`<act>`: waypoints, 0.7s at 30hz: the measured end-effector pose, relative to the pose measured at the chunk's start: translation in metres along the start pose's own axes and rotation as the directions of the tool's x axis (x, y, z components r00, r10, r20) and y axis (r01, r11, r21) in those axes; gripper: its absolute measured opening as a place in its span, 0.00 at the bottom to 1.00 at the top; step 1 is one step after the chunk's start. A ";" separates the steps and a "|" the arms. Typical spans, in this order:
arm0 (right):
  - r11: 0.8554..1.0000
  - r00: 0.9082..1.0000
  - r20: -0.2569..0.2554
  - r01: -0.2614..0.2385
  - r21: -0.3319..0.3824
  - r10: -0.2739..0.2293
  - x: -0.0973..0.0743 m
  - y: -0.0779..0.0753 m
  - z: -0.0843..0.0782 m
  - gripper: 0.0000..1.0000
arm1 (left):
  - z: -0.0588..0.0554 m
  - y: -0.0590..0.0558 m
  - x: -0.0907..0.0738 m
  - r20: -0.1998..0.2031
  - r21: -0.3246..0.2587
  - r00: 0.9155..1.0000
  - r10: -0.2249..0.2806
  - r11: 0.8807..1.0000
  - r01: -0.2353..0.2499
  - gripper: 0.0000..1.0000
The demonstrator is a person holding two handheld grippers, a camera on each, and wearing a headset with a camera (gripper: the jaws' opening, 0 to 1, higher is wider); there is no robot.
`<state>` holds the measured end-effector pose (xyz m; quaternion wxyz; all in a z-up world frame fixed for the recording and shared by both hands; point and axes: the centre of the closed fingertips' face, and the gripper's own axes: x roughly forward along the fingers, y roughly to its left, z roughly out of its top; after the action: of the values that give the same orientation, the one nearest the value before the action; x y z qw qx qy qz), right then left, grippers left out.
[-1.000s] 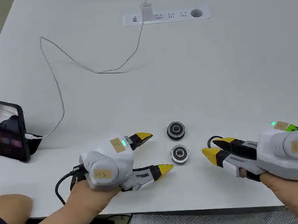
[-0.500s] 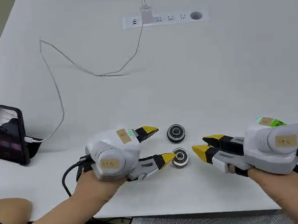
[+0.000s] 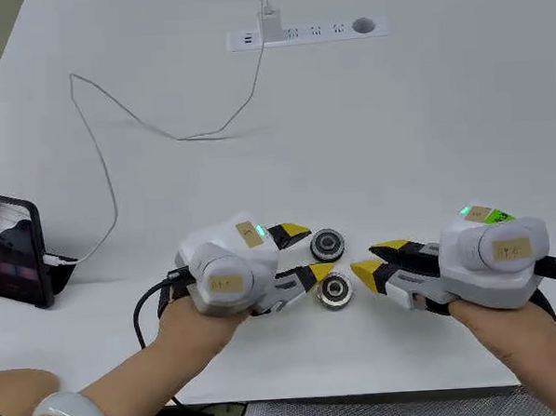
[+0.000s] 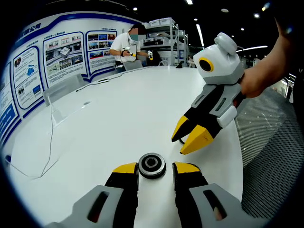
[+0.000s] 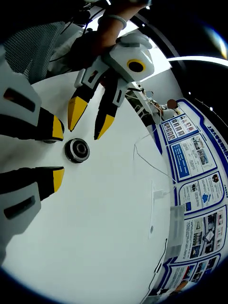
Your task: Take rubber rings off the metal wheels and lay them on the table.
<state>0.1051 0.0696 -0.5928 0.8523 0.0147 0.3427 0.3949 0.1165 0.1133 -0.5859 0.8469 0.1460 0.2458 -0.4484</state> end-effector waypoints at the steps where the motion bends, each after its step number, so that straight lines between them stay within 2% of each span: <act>1: 1.000 1.000 0.000 0.000 -0.002 0.000 0.000 0.000 0.000 0.22 | 0.000 0.000 0.001 0.001 0.002 1.000 -0.001 1.000 0.001 0.28; 11: 1.000 1.000 -0.008 -0.005 -0.019 0.005 0.004 -0.001 0.001 0.22 | 0.000 0.004 0.009 -0.015 -0.019 1.000 0.007 1.000 -0.007 0.18; 21: 1.000 1.000 -0.011 -0.006 -0.030 0.006 0.006 -0.001 0.001 0.21 | -0.003 0.004 0.022 -0.043 -0.012 0.999 0.001 1.000 -0.002 0.15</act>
<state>0.1091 0.0734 -0.5960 0.8493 0.0008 0.3414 0.4026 0.1293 0.1024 -0.6004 0.8425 0.1508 0.2667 -0.4430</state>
